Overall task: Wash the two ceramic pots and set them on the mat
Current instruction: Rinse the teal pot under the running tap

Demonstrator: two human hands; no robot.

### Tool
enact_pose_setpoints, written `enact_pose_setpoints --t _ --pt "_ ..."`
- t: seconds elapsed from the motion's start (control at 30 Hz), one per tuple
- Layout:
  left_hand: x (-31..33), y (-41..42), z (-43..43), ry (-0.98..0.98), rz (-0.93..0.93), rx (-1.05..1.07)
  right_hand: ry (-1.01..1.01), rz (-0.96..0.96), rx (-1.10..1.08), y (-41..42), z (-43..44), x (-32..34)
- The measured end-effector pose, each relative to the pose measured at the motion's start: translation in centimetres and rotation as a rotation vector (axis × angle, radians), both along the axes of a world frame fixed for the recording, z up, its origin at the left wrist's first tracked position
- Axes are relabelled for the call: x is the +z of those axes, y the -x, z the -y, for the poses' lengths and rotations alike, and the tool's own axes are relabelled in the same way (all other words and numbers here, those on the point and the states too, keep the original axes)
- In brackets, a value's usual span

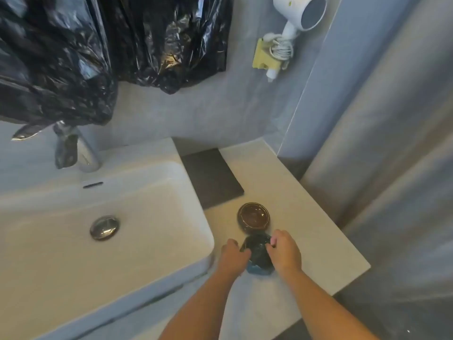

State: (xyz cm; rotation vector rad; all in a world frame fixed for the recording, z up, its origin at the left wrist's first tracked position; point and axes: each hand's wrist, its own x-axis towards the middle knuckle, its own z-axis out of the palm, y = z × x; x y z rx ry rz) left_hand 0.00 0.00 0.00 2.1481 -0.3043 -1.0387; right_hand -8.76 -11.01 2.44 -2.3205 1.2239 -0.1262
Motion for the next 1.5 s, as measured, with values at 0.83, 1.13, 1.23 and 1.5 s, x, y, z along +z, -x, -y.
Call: enact_pose_setpoints --t 0.83,1.13,1.23,1.5 --pt "13.7 -5.0 -6.5 0.318 0.14 0.226 -0.154 0.484 0.027 -4.5 -3.6 12.3" --pt "17.0 -11.9 -20.8 0.389 0.179 0.565 -0.854 0.43 0.304 -14.8 -14.6 14.5" --pt "16.2 -15.1 -25.0 0.343 0.188 0.609 -0.859 0.377 0.294 -18.7 -18.7 13.1" --pt "19.6 -25.7 -30.1 1.123 -0.166 0.918 -0.824 0.317 0.161 -25.7 -23.6 9.9"
